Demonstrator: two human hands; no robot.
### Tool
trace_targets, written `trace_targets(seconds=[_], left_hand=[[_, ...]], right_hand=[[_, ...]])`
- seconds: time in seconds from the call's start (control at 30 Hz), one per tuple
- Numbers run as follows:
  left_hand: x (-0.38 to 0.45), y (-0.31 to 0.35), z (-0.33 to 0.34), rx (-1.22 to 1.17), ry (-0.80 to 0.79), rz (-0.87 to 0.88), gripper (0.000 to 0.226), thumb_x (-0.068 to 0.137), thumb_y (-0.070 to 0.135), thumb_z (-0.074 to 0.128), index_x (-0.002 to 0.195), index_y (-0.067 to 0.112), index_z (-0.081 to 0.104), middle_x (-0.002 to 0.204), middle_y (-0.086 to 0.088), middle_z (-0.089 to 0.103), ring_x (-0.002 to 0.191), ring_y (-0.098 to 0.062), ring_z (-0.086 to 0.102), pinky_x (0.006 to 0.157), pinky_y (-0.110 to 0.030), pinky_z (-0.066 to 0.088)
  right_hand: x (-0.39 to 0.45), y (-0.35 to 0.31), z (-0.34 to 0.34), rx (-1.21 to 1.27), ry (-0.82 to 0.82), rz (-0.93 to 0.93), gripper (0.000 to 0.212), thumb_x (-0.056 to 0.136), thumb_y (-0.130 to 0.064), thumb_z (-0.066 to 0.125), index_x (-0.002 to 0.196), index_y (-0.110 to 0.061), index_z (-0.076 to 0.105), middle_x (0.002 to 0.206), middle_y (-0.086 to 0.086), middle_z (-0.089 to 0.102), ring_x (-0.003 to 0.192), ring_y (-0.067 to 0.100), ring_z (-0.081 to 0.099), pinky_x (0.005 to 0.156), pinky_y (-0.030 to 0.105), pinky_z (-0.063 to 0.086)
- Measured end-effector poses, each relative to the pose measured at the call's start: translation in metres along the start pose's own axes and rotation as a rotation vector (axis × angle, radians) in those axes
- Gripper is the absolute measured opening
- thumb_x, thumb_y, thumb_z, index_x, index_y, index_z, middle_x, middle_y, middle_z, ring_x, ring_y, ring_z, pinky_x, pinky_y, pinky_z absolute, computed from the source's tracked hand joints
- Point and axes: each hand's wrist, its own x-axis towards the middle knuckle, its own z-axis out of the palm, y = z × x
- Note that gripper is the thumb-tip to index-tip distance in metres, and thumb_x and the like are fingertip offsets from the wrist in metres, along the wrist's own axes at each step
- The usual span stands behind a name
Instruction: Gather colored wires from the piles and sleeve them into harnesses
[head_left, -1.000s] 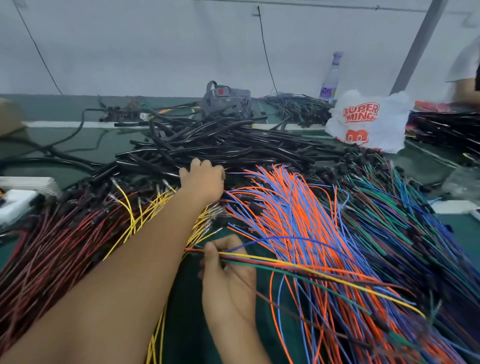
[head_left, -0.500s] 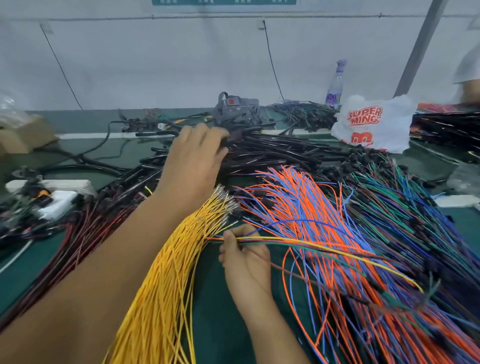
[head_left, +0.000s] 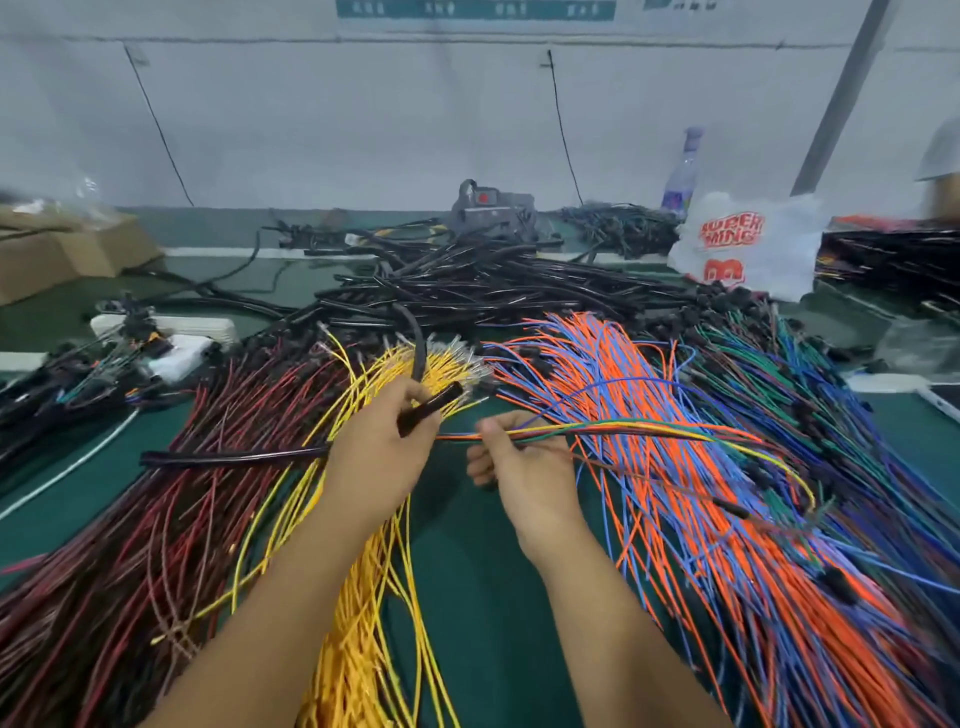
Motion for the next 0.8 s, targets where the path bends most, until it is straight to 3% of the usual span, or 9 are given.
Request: trace_targets(seconds=[0.07, 0.23, 0.37, 0.47, 0.53, 0.57, 0.67, 0.8], left_hand=[[-0.002, -0.002, 0.005, -0.002, -0.027, -0.042, 0.010, 0.092, 0.036, 0.057, 0.101, 0.033, 0.059, 0.091, 0.009, 0.064, 0.087, -0.017, 0.060, 0.078, -0.038, 0.049], [-0.008, 0.000, 0.006, 0.041, -0.073, 0.203, 0.016, 0.095, 0.027, 0.055, 0.103, 0.019, 0.066, 0.103, 0.011, 0.053, 0.089, -0.006, 0.053, 0.074, -0.027, 0.041], [-0.008, -0.005, 0.000, -0.053, -0.170, 0.108, 0.018, 0.094, 0.027, 0.058, 0.077, 0.025, 0.063, 0.074, 0.011, 0.054, 0.069, -0.002, 0.050, 0.061, -0.025, 0.034], [-0.007, -0.006, -0.007, -0.098, -0.180, 0.026, 0.021, 0.092, 0.035, 0.059, 0.075, 0.024, 0.065, 0.058, 0.010, 0.052, 0.052, -0.006, 0.044, 0.050, -0.023, 0.030], [-0.006, -0.003, -0.010, -0.141, -0.168, -0.019, 0.017, 0.091, 0.034, 0.061, 0.083, 0.022, 0.071, 0.068, 0.000, 0.063, 0.059, -0.015, 0.052, 0.057, -0.029, 0.039], [-0.006, -0.001, -0.011, -0.184, -0.161, -0.042, 0.013, 0.091, 0.031, 0.062, 0.086, 0.024, 0.072, 0.077, -0.005, 0.068, 0.067, -0.016, 0.056, 0.061, -0.025, 0.042], [-0.005, 0.002, -0.014, -0.320, -0.162, -0.086, 0.012, 0.090, 0.024, 0.065, 0.088, 0.034, 0.072, 0.082, 0.006, 0.070, 0.073, -0.004, 0.059, 0.065, -0.010, 0.041], [-0.005, 0.000, -0.017, -0.511, -0.077, -0.167, 0.011, 0.084, 0.018, 0.071, 0.080, 0.029, 0.074, 0.084, 0.013, 0.074, 0.080, 0.001, 0.064, 0.072, -0.009, 0.047]], right_hand=[[-0.002, -0.003, -0.003, 0.005, -0.019, -0.009, 0.021, 0.095, -0.003, 0.055, 0.076, -0.010, 0.057, 0.046, -0.003, 0.060, 0.038, 0.006, 0.054, 0.042, 0.017, 0.046], [-0.003, -0.005, 0.001, -0.031, -0.108, 0.011, 0.022, 0.096, -0.009, 0.055, 0.075, -0.014, 0.059, 0.049, -0.001, 0.061, 0.041, 0.008, 0.056, 0.043, 0.018, 0.047], [-0.001, -0.005, 0.001, -0.033, -0.106, 0.004, 0.018, 0.098, -0.011, 0.053, 0.084, -0.004, 0.063, 0.050, -0.002, 0.063, 0.042, 0.007, 0.057, 0.043, 0.017, 0.047], [0.003, -0.005, 0.001, 0.042, -0.080, 0.023, 0.018, 0.098, -0.012, 0.054, 0.092, 0.003, 0.062, 0.051, 0.000, 0.063, 0.042, 0.008, 0.057, 0.044, 0.018, 0.046], [0.004, -0.006, 0.003, 0.098, -0.071, 0.039, 0.017, 0.097, -0.011, 0.054, 0.094, 0.004, 0.062, 0.053, 0.002, 0.064, 0.043, 0.009, 0.057, 0.044, 0.019, 0.046], [0.004, -0.007, 0.004, 0.126, -0.070, 0.043, 0.017, 0.097, -0.011, 0.054, 0.092, 0.003, 0.062, 0.055, 0.003, 0.065, 0.043, 0.010, 0.057, 0.044, 0.020, 0.046], [0.003, -0.008, 0.006, 0.223, -0.079, 0.042, 0.018, 0.098, -0.010, 0.054, 0.082, -0.006, 0.061, 0.057, 0.006, 0.065, 0.044, 0.012, 0.058, 0.046, 0.021, 0.047], [0.003, -0.009, 0.009, 0.276, -0.103, 0.035, 0.022, 0.098, -0.009, 0.053, 0.078, -0.011, 0.063, 0.059, 0.006, 0.065, 0.047, 0.013, 0.058, 0.049, 0.021, 0.048]])
